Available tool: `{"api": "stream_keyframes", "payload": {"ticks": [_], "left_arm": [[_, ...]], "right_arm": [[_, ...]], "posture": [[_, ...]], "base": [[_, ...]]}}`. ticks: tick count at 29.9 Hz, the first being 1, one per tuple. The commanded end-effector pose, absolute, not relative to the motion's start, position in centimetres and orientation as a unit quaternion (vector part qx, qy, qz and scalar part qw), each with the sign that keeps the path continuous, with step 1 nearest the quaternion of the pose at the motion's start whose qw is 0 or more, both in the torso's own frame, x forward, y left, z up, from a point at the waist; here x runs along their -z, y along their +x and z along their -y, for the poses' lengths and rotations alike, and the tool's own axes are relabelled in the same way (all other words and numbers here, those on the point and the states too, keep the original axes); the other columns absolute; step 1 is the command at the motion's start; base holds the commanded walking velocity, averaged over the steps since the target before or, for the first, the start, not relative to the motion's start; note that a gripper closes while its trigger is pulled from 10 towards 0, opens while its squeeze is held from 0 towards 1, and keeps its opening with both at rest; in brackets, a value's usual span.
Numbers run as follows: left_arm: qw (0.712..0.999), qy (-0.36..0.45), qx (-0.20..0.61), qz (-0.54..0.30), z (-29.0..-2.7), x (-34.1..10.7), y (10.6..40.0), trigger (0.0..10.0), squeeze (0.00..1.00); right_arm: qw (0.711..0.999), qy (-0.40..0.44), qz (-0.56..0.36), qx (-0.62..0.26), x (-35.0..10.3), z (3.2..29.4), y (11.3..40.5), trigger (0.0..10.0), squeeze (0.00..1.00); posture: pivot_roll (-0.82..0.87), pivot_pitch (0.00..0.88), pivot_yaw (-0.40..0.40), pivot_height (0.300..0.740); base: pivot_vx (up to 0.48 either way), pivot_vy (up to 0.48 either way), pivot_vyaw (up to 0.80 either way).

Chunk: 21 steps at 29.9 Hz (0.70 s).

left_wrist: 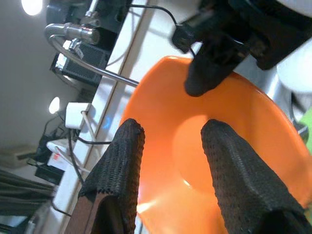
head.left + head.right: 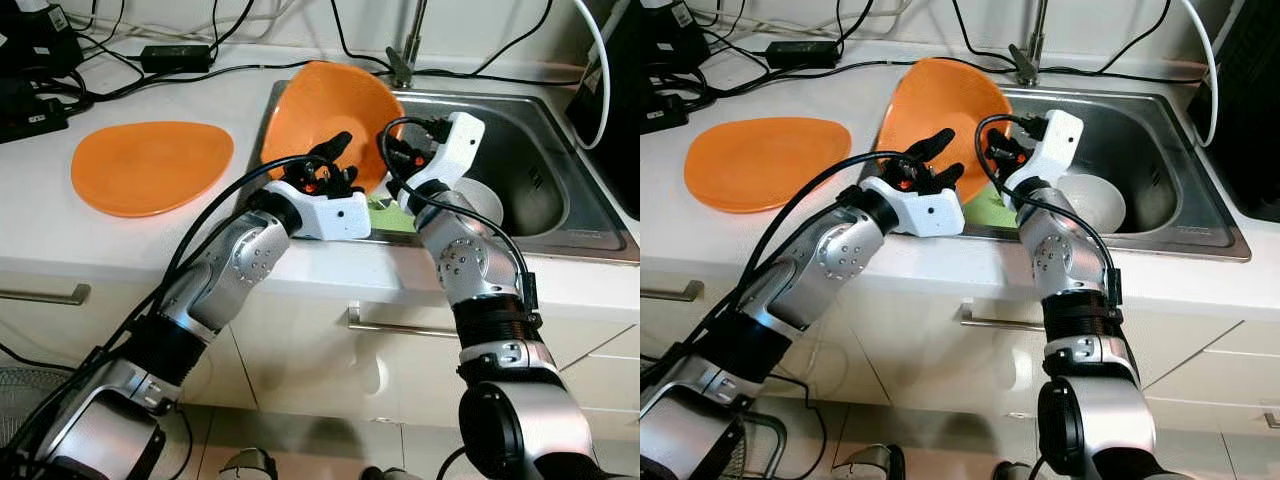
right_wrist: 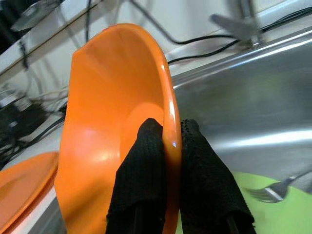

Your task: Kitchen organization

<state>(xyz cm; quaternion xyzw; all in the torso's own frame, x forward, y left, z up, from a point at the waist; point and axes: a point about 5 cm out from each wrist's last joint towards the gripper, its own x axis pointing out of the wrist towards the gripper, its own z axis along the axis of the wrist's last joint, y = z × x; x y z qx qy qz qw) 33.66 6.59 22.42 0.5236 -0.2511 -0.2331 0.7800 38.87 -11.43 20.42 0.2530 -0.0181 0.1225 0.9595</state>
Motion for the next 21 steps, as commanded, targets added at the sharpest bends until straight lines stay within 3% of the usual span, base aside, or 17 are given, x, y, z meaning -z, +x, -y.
{"api": "stream_keyframes", "payload": {"ticks": [1, 2, 8, 9, 11, 15, 21], "left_arm": [[0.808, 0.48, 0.238, 0.245, -6.7, -22.8, 33.5, 10.0, 0.0], [0.855, 0.403, 0.25, 0.211, -6.8, -22.5, 33.5, 10.0, 0.0], [0.903, 0.281, 0.277, 0.167, -6.6, -22.0, 33.3, 10.0, 0.0], [0.911, 0.243, 0.301, 0.142, -6.4, -21.7, 32.9, 10.0, 0.0], [0.917, 0.163, 0.348, 0.103, -6.0, -21.3, 32.1, 10.0, 0.0], [0.922, 0.108, 0.366, 0.064, -6.2, -21.2, 31.8, 10.0, 0.0], [0.925, 0.096, 0.368, 0.009, -7.0, -20.6, 31.6, 10.0, 0.0]], "right_arm": [[0.963, 0.246, 0.051, -0.099, -21.9, 12.2, 39.3, 0.0, 0.0], [0.969, 0.229, 0.059, -0.07, -22.0, 12.9, 39.6, 0.0, 0.0], [0.986, 0.148, 0.071, -0.023, -22.2, 14.1, 40.0, 0.0, 0.0], [0.991, 0.113, 0.074, -0.015, -22.2, 14.3, 40.2, 10.0, 0.0], [0.996, 0.035, 0.082, -0.001, -22.2, 14.8, 40.4, 10.0, 0.0], [0.994, -0.058, 0.091, -0.003, -22.2, 14.8, 40.6, 10.0, 0.0], [0.987, -0.131, 0.084, -0.037, -21.3, 14.0, 40.8, 10.0, 0.0]], "posture": [[0.08, 0.072, -0.008, 0.74], [0.08, 0.072, -0.008, 0.74], [0.09, 0.071, -0.008, 0.74], [0.09, 0.071, -0.008, 0.74], [0.09, 0.069, -0.008, 0.74], [0.09, 0.068, -0.01, 0.74], [0.1, 0.069, -0.014, 0.74]], "base": [[0.0, 0.0, 0.0], [0.0, 0.0, 0.0], [0.0, 0.0, 0.0], [0.0, 0.0, 0.0], [0.0, 0.0, 0.0], [0.0, 0.0, 0.0], [0.0, 0.0, 0.0]]}}
